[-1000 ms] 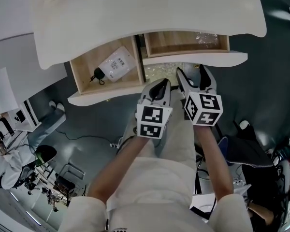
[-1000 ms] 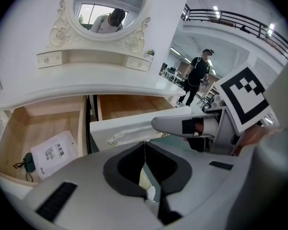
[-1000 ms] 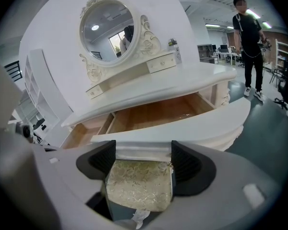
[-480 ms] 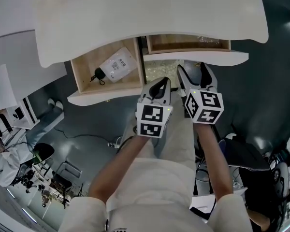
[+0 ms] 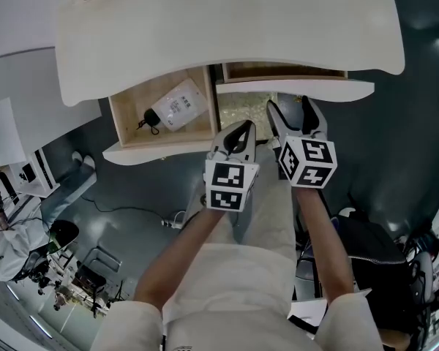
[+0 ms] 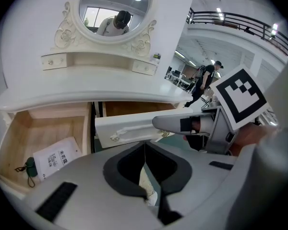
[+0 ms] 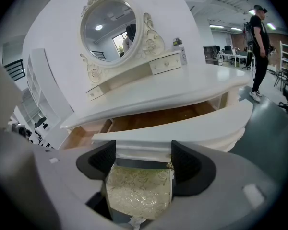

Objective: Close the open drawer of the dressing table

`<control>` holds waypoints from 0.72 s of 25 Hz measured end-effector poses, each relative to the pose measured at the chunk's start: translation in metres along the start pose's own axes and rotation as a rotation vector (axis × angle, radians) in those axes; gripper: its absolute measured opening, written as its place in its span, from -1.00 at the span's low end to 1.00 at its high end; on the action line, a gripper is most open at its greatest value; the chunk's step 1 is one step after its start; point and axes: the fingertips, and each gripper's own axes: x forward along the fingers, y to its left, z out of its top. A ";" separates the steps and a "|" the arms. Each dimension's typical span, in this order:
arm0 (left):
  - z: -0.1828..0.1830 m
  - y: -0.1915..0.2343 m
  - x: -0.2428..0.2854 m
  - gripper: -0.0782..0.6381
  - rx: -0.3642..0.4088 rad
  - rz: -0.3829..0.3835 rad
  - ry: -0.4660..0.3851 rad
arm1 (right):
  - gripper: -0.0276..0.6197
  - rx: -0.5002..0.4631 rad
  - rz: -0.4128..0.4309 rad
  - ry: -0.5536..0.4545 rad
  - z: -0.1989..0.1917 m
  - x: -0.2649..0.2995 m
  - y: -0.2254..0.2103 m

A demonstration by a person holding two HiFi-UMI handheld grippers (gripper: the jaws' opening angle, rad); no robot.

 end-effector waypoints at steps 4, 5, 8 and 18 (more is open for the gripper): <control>0.004 0.002 0.002 -0.75 -0.003 0.006 -0.002 | 0.10 -0.004 0.006 -0.001 0.006 0.004 -0.001; 0.005 0.003 0.003 -0.75 -0.004 0.008 -0.004 | 0.10 -0.005 0.007 -0.002 0.006 0.006 -0.001; 0.007 0.005 0.006 -0.75 -0.009 0.014 -0.008 | 0.10 -0.009 0.011 -0.006 0.009 0.010 -0.001; 0.014 0.004 0.010 -0.75 -0.008 0.023 -0.017 | 0.10 -0.033 0.030 -0.033 0.023 0.021 -0.003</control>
